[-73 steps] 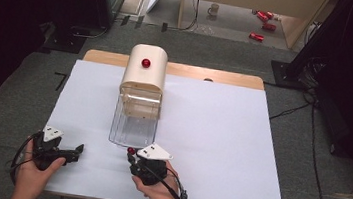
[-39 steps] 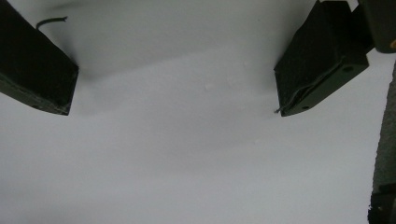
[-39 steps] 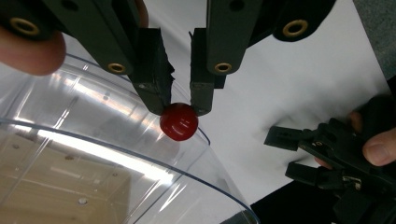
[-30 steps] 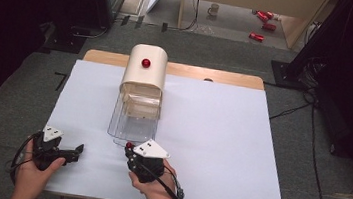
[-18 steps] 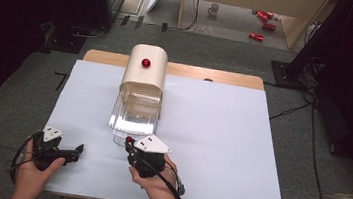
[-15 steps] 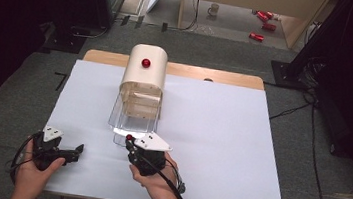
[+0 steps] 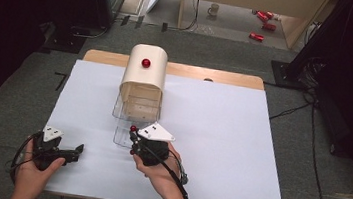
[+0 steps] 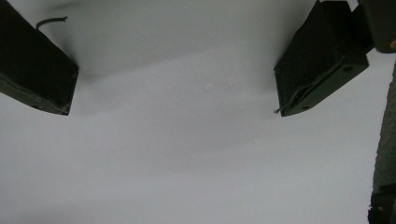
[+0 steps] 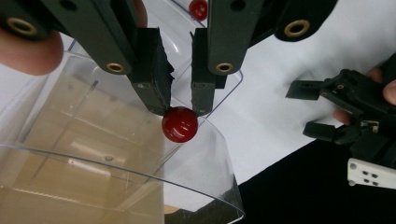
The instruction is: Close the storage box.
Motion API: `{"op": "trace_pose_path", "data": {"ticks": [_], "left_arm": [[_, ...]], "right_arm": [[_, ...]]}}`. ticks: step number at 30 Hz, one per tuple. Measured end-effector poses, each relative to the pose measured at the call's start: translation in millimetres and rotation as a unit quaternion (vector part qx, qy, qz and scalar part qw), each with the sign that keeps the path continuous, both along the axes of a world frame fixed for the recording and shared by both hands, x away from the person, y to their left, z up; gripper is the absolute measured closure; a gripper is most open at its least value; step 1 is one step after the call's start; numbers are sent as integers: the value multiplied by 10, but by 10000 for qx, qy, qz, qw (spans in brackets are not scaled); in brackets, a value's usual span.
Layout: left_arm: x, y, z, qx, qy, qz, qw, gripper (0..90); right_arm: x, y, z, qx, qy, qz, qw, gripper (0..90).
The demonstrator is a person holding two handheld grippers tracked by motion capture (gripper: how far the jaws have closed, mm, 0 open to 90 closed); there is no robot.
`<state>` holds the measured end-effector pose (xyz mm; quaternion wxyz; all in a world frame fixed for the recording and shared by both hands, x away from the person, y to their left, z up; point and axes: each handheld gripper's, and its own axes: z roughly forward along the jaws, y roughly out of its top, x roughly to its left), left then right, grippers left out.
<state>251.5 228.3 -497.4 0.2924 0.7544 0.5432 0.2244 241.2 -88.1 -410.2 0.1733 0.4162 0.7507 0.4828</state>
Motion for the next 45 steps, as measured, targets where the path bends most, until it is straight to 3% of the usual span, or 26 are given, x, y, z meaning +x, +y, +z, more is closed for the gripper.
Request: {"op": "trace_pose_path", "data": {"ticks": [28,45], "left_arm": [[3,-2,-3,-5,-20,11,10000,0],[4,-1,-3,-8,-19,7,10000,0]], "right_arm": [[532,-94,-13,-64,82,-410,9991,771],[734,-166,26,-78,25,-691,9976,758]]}}
